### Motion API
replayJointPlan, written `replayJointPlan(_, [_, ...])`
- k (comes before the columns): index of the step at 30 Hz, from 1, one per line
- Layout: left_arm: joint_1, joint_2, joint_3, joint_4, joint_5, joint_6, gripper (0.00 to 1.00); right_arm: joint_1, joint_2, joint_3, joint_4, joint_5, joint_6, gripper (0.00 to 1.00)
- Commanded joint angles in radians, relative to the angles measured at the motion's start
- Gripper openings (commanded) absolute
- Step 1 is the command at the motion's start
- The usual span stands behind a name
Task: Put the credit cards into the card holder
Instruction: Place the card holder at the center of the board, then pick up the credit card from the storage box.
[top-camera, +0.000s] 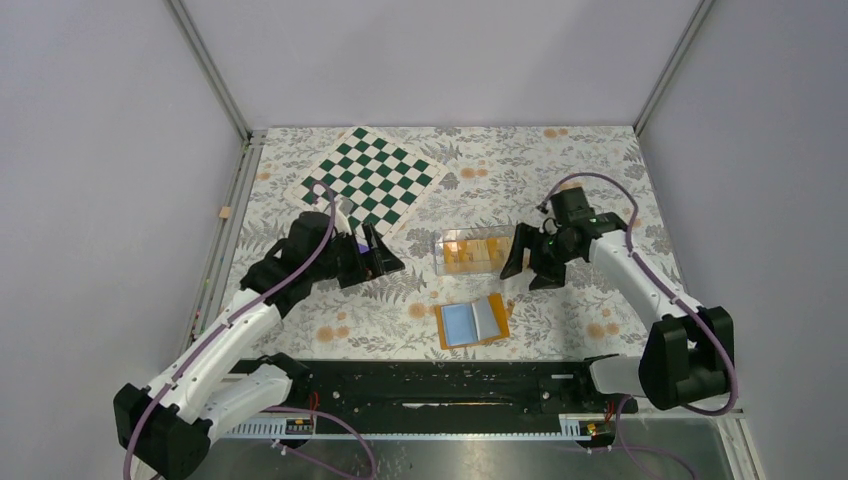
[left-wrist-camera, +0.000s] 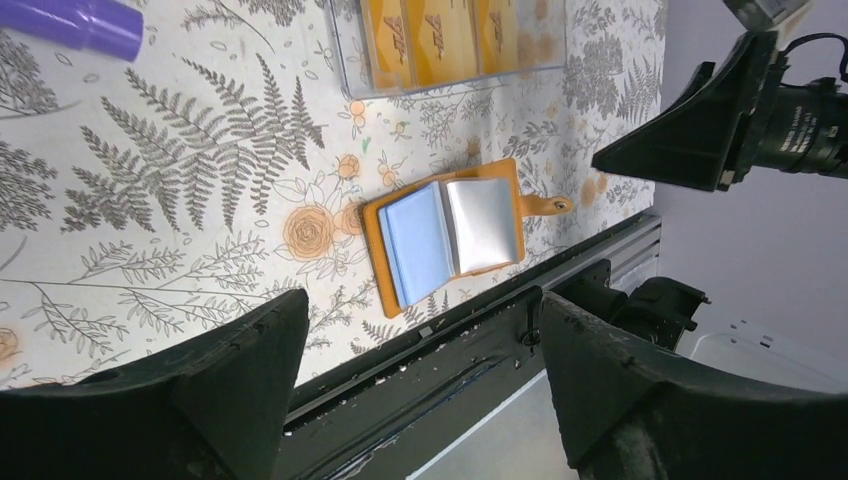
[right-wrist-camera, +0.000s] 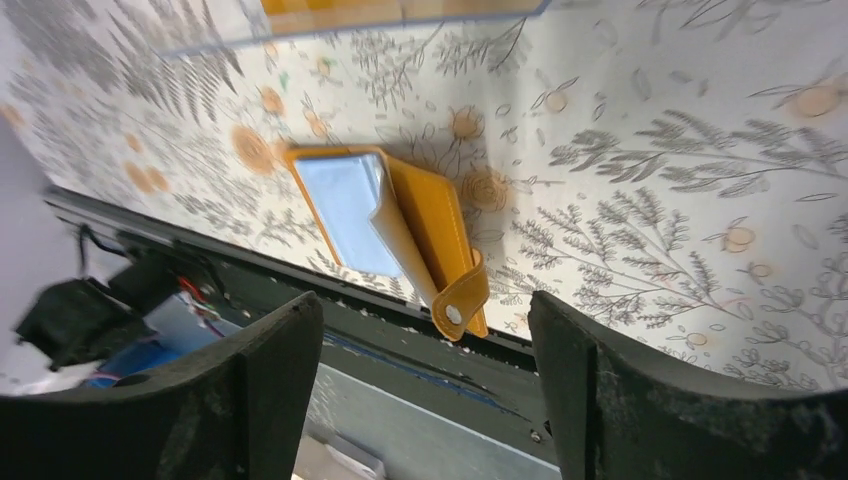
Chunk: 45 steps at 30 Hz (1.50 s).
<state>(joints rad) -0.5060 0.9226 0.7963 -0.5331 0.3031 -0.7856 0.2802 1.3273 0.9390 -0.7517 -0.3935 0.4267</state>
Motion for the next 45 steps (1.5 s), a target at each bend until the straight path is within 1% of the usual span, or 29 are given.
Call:
replayJointPlan(1, [0.041, -0.043, 0.069, 0.018, -0.001, 0.047, 0.85, -0.139, -0.034, 0.066, -0.054, -0.088, -0.059, 0.83])
replayJointPlan(4, [0.076, -0.084, 0.083, 0.018, -0.01, 0.057, 0.9, -0.231, -0.033, 0.075, -0.056, -0.135, -0.083, 0.85])
replayJointPlan(7, [0.097, -0.131, 0.097, 0.005, -0.047, 0.072, 0.95, -0.271, -0.021, 0.088, -0.065, -0.144, -0.102, 0.86])
replayJointPlan(10, [0.112, -0.191, 0.104, -0.001, -0.07, 0.091, 0.99, -0.272, -0.006, 0.104, -0.088, -0.14, -0.124, 0.86])
replayJointPlan(15, [0.124, -0.257, 0.101, -0.004, -0.074, 0.104, 0.99, -0.272, -0.013, 0.069, -0.071, -0.16, -0.118, 0.85])
replayJointPlan(21, [0.127, -0.253, 0.098, -0.034, -0.066, 0.102, 0.99, -0.264, -0.023, 0.034, -0.049, -0.177, -0.1, 0.83])
replayJointPlan(25, [0.128, -0.198, 0.112, -0.058, -0.036, 0.096, 0.99, -0.24, -0.01, 0.044, -0.056, -0.166, -0.104, 0.82])
replayJointPlan(29, [0.127, -0.128, 0.111, -0.064, 0.023, 0.08, 0.99, -0.2, 0.004, 0.058, -0.067, -0.141, -0.111, 0.82])
replayJointPlan(31, [0.126, -0.1, 0.087, -0.041, 0.062, 0.052, 0.99, -0.163, 0.005, 0.071, -0.078, -0.113, -0.109, 0.82])
replayJointPlan(35, [0.107, -0.051, 0.009, 0.041, 0.112, -0.026, 0.99, -0.05, 0.01, 0.109, -0.104, -0.048, -0.098, 0.81])
replayJointPlan(36, [0.092, -0.038, -0.004, 0.059, 0.111, -0.044, 0.99, -0.02, 0.014, 0.118, -0.104, -0.039, -0.087, 0.79])
replayJointPlan(39, [0.028, 0.023, -0.023, 0.094, 0.095, -0.081, 0.99, 0.08, 0.03, 0.142, -0.102, -0.025, -0.054, 0.67])
replayJointPlan(42, [-0.047, 0.108, -0.011, 0.123, 0.077, -0.104, 0.98, 0.165, 0.054, 0.146, -0.077, -0.032, -0.012, 0.52])
replayJointPlan(45, [-0.111, 0.197, 0.007, 0.158, 0.066, -0.129, 0.97, 0.235, 0.075, 0.115, -0.025, -0.049, 0.043, 0.36])
